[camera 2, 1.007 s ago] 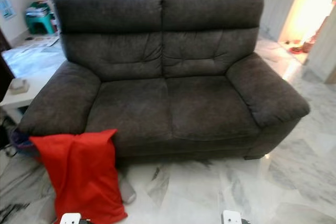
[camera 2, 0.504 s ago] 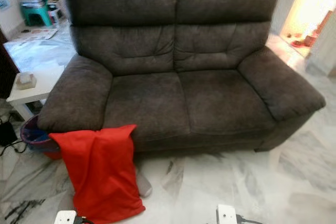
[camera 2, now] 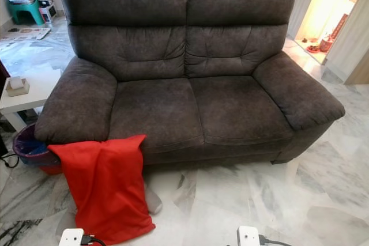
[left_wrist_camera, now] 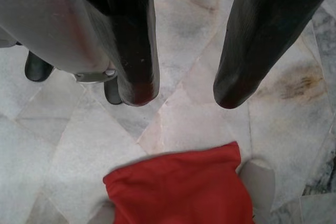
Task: Move the pillow to the sofa from floor
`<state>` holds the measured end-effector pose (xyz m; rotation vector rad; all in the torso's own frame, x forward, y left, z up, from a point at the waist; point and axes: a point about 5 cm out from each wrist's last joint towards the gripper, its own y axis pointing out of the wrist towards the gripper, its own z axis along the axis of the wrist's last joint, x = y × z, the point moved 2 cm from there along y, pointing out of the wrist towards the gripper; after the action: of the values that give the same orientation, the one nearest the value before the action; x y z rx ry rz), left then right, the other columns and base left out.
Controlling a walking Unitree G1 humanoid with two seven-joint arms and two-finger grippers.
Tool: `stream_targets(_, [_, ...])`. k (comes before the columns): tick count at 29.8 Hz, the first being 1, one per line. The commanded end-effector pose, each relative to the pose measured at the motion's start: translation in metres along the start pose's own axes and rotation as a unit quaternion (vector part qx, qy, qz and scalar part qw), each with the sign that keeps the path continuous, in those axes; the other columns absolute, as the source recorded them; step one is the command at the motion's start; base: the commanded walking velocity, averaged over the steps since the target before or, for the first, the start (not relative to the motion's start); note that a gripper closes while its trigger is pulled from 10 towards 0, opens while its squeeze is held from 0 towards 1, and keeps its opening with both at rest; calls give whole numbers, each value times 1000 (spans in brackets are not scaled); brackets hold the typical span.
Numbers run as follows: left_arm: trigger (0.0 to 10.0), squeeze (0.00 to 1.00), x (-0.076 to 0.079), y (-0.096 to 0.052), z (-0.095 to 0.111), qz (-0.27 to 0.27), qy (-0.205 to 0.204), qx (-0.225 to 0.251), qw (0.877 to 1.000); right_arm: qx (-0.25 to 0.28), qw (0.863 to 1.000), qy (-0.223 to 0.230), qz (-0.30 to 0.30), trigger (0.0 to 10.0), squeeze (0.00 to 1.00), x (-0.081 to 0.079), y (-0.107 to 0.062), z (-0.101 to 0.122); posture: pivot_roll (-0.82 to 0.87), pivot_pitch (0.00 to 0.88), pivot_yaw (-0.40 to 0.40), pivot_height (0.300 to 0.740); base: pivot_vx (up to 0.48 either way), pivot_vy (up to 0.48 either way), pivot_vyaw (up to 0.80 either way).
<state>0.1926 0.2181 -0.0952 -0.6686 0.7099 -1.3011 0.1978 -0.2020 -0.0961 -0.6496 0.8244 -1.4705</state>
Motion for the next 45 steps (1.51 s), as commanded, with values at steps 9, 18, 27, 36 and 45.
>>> stream_targets(9, [10000,0,1,0,2,-2,-9,2,1000,3,1000,10,-5,10000,0,1,0,2,83,56,-10,740,300,0,0])
stream_targets(18, [10000,0,3,1,2,-4,-11,2,1000,1,1000,6,-4,10000,0,1,0,2,85,55,-14,740,338,0,0])
stream_targets(27, [10000,0,3,1,2,-4,-12,2,1000,1,1000,1,-3,10000,0,1,0,2,87,55,-16,740,352,0,0])
stream_targets(36, [10000,0,2,0,0,2,0,-2,1000,6,1000,3,1,10000,0,0,0,3,88,53,-15,740,131,0,774])
stream_targets(45, [10000,0,2,0,1,2,2,0,1000,9,1000,8,5,10000,0,-1,0,3,88,51,-16,740,0,0,793])
